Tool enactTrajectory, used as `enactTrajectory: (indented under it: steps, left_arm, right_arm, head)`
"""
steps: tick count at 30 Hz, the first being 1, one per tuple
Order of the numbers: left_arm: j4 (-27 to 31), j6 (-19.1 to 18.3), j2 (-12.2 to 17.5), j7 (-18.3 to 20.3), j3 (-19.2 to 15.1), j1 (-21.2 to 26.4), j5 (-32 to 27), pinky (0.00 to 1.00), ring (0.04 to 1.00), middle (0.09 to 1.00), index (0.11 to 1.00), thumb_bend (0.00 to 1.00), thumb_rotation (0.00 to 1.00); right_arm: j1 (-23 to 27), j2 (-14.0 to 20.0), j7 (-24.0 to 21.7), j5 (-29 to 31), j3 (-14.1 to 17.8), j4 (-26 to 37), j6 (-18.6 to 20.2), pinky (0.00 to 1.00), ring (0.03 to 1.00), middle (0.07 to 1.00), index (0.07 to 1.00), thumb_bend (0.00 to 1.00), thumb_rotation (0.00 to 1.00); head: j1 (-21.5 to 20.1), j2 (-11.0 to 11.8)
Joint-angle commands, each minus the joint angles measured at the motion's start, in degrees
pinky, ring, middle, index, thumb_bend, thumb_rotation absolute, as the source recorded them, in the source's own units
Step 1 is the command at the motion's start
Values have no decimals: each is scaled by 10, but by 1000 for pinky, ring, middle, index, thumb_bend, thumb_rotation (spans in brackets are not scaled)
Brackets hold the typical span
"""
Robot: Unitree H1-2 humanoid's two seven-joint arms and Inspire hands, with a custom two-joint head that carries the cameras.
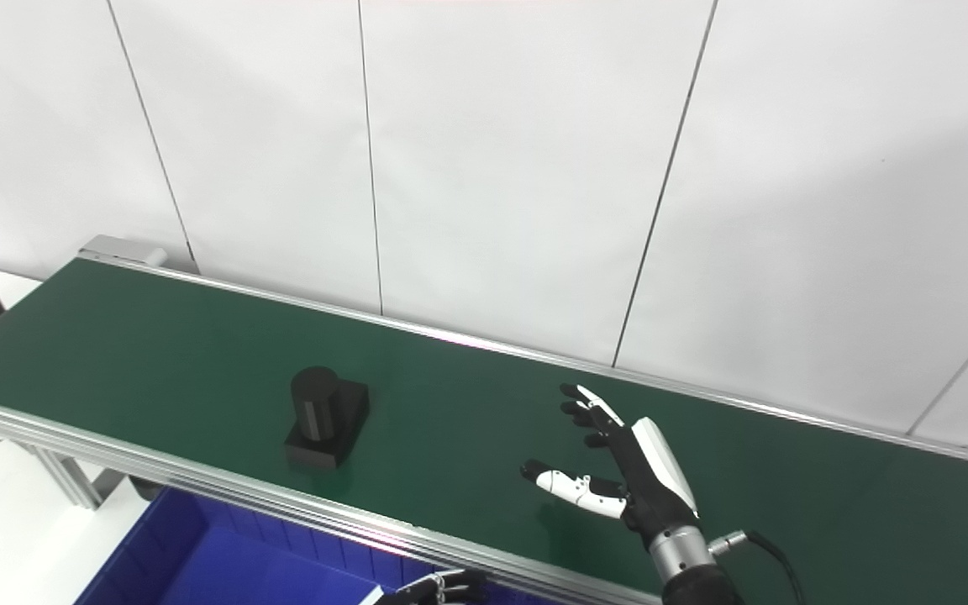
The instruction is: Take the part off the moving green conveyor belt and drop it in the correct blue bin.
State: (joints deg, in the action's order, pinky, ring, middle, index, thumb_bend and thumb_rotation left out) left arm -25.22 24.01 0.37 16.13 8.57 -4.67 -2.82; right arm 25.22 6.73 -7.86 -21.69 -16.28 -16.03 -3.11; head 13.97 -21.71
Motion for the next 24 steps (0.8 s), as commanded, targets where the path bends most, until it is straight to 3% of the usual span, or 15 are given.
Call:
enactTrajectory:
  steps: [1, 24]
  left_arm:
    - [10, 16, -6, -2, 1, 7, -4, 666, 758, 803, 820, 1000, 239]
    - [1, 22, -5, -2, 4, 13, 4, 667, 758, 805, 823, 1000, 251]
  right_arm:
    - [25, -7, 9, 2, 0, 11, -29, 792, 857, 851, 907, 602, 482]
    - [45, -17, 2, -4, -11, 22, -19, 795, 855, 852, 910, 629, 519]
  head:
    - [-1, 0]
    - [0, 1]
